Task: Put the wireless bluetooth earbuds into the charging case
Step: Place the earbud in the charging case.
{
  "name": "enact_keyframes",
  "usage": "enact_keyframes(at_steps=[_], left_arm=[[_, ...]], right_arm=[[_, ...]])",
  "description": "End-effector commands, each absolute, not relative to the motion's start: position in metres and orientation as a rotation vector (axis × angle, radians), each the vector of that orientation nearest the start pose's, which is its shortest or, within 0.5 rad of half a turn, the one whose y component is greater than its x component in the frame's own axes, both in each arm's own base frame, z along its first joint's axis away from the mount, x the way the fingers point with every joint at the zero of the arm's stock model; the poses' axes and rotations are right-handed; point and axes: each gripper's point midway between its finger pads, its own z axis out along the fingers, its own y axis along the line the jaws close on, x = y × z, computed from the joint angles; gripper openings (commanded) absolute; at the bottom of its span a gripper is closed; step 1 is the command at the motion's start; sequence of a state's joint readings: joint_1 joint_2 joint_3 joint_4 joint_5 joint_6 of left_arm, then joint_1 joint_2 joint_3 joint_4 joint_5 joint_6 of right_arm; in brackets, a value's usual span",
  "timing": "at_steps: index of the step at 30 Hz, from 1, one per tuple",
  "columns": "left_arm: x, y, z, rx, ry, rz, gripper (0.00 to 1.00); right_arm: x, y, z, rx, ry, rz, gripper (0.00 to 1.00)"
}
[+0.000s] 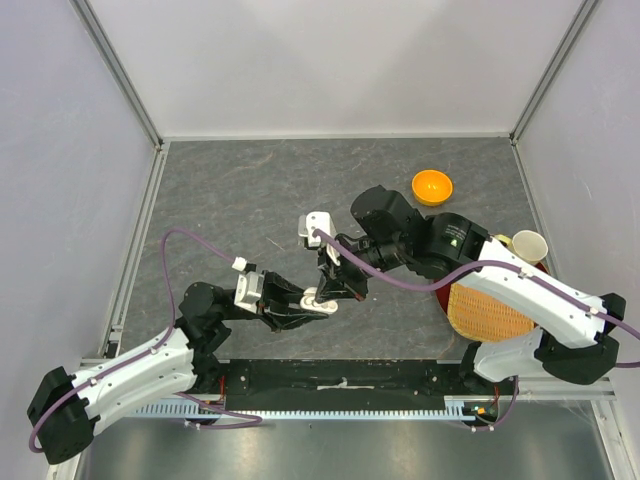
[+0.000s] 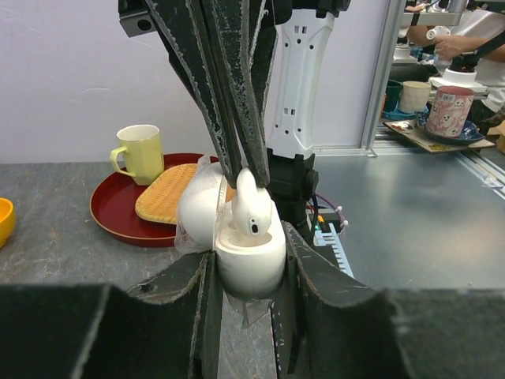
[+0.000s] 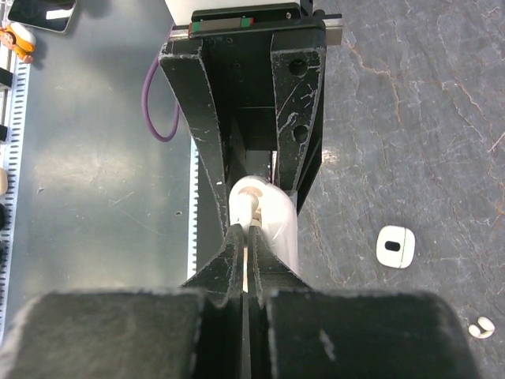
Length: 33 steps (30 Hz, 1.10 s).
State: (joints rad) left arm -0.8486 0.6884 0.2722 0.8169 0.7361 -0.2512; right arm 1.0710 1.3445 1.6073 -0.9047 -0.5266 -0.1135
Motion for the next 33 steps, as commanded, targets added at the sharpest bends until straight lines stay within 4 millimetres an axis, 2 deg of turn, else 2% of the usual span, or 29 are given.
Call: enact_keyframes(at_steps=[1,10,13,15,20,23,30,33], left_arm=[[0.071,-0.277,0.304,1.029,0.864,-1.377,0.02],[0.073,-0.278,0.307,1.022,0.859,-1.372,0.02],[0.076,-0.276,0.309,1.002,0.857,-1.359,0.02],[0.077,-0.275,0.309,0.988,0.857,-1.349,0.02],[0.080,-0.273,0.311,0.964,0.852,-1.325,0.02],[0.081,-0.272,0.310,0.958,0.855,-1.320,0.02],[0.082,-0.272,0.308,0.957,0.861,-1.318,0.02],[0.082,-0.271,0.308,0.953,0.863,-1.315,0.02]], right_arm=[[0.094,0.341,0.331,-1.559,1.725,1.034,0.00],[0.092,0.348,0.316,-1.572,1.771,0.987,0.00],[0.093,0.347,0.313,-1.577,1.784,0.972,0.04],[0.094,0.346,0.314,-1.572,1.781,0.967,0.11],[0.097,0.346,0.323,-1.550,1.754,0.955,0.29],[0.099,0.346,0.331,-1.528,1.729,0.949,0.35],[0.110,0.347,0.349,-1.438,1.692,0.919,0.41],[0.114,0.345,0.362,-1.386,1.661,0.909,0.48]])
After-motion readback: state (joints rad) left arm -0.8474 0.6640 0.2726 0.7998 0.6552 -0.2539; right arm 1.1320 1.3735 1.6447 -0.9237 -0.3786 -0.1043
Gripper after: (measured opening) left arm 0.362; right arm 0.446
